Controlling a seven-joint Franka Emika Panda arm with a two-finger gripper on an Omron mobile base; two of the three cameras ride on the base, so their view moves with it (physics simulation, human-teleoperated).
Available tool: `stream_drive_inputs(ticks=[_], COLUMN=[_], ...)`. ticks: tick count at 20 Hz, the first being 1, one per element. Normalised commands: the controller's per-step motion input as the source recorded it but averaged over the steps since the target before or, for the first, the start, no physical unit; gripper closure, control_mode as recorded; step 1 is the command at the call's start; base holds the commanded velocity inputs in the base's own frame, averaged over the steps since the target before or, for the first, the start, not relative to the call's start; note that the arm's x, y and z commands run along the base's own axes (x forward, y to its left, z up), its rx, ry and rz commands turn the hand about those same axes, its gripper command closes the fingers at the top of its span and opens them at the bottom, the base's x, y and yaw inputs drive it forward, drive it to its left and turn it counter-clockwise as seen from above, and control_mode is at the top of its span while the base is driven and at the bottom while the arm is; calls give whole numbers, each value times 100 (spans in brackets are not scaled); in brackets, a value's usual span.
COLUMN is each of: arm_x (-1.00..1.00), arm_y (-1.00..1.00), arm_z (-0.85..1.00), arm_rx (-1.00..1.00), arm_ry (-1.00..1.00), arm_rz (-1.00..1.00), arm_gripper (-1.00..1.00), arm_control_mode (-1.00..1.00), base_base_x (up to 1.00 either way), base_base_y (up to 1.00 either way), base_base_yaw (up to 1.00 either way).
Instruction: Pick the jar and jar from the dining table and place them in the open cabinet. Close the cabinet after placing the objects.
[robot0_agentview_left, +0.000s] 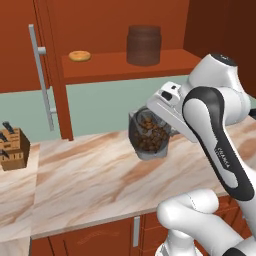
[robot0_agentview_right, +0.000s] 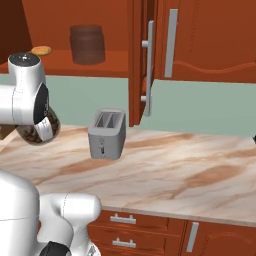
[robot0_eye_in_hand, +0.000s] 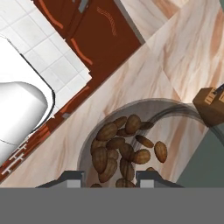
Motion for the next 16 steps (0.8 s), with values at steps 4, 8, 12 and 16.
stream_drive_inputs(ticks=[4,8,12,16], arm_x=[0,0,0,-5], arm_y=[0,0,0,10], arm_z=[0,0,0,29], arm_rx=[0,0,0,-4], arm_ry=[0,0,0,-8], arm_rz=[0,0,0,-1], arm_gripper=[100,100,100,100], arm_control_mode=[100,100,-100,-100], base_base_x=[43,0,0,0], base_base_y=[0,1,0,0], base_base_yaw=[8,0,0,0])
